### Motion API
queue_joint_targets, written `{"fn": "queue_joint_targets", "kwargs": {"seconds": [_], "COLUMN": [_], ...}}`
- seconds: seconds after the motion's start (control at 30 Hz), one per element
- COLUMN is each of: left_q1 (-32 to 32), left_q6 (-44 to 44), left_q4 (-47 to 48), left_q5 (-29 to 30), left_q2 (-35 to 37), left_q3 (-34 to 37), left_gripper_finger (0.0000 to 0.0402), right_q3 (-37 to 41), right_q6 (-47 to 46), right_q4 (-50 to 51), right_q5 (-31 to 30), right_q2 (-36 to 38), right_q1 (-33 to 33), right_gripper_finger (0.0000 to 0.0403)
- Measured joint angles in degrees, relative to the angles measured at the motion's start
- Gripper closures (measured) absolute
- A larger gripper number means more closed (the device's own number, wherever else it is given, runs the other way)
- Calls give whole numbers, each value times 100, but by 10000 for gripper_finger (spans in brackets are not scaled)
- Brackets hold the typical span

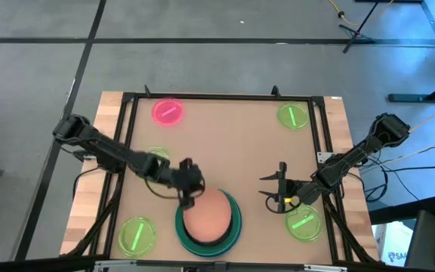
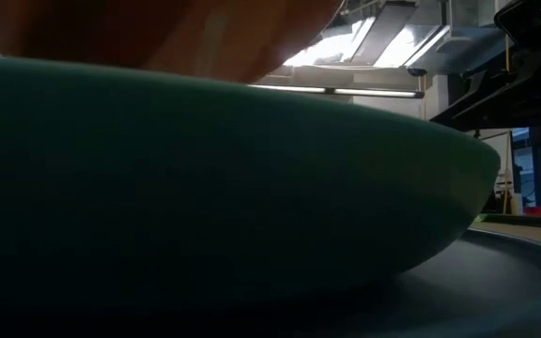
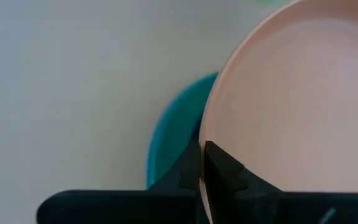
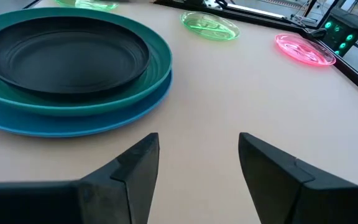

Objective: Stack plastic plates
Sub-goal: Stack the orange plate on top of the black plate, then stack the light green plate on top of the orange plate

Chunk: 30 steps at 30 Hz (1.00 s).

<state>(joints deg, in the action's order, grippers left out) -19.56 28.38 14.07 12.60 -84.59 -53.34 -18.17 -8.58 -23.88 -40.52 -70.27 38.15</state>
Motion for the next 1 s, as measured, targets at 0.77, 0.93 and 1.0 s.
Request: {"fn": "queue_joint_targets", "kwargs": {"seconds": [0.77,0.93,1.0], "left_q1": [-58,-193,-365], "left_q6": [444,577,622], "left_q4": [8,386,573], "left_q5": [-868,-579,-231], "left_q2": [-885,-373,-125], "left_q3": [0,0,0], "left_gripper_finger": [310,311,313], "right_q3": [0,0,0], "right_q6": [-107,-13,-13], "right_q4": [24,46,46], "right_q5": [57,49,49], "right_q2": [0,0,-1], "right_q1": [0,-2,0], "right_gripper_finger": [189,189,189]}}
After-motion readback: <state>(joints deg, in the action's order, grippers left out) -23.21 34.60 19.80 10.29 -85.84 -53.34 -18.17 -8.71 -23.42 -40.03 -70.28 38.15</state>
